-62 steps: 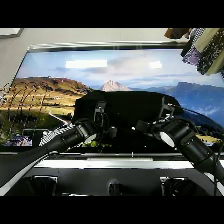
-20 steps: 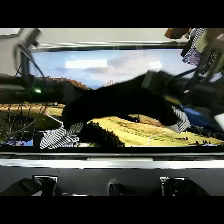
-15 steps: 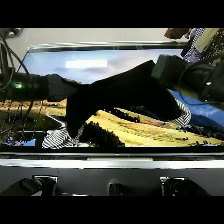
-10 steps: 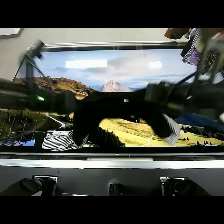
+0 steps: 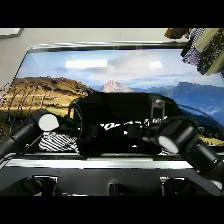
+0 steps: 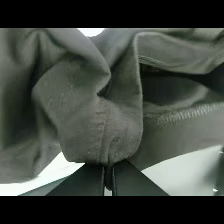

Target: Fold the clothes and pants, and hang the long-sleeved shirts on hangers.

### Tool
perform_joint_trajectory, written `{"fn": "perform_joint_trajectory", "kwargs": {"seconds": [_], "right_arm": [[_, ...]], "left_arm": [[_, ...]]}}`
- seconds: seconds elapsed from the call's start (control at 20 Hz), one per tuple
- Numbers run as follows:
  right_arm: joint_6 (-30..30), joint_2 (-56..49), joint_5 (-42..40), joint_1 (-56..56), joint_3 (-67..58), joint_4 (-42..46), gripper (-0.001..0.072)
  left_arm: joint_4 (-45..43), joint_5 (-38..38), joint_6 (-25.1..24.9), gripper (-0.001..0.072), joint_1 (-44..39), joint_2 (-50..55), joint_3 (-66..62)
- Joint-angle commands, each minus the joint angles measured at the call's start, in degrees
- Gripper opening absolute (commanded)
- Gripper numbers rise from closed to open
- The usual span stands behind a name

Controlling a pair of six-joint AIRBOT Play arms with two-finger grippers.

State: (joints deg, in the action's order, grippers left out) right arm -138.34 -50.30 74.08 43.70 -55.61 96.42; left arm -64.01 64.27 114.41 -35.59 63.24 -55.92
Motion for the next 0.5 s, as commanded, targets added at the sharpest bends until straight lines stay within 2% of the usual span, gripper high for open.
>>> {"fn": "perform_joint_trajectory", "kwargs": {"seconds": [0.0,0.2,0.3,0.45], "right_arm": [[-9.6,0.0,0.4,5.2,4.4,3.3,0.0028],[-11.1,0.0,0.3,5.1,4.4,4.2,0.0032],[-11.1,-0.1,0.2,5.1,4.4,4.5,0.01],[-11.0,-2.4,-1.1,5.0,4.4,4.5,0.0318]], "left_arm": [[0.5,-2.6,0.1,0.0028,-2.0,1.3,3.5],[0.4,-3.5,0.0,0.0028,-2.0,1.3,3.5],[0.4,-3.5,0.0,0.0028,-2.0,1.3,3.5],[0.4,-3.5,0.0,0.0028,-2.0,1.3,3.5]]}}
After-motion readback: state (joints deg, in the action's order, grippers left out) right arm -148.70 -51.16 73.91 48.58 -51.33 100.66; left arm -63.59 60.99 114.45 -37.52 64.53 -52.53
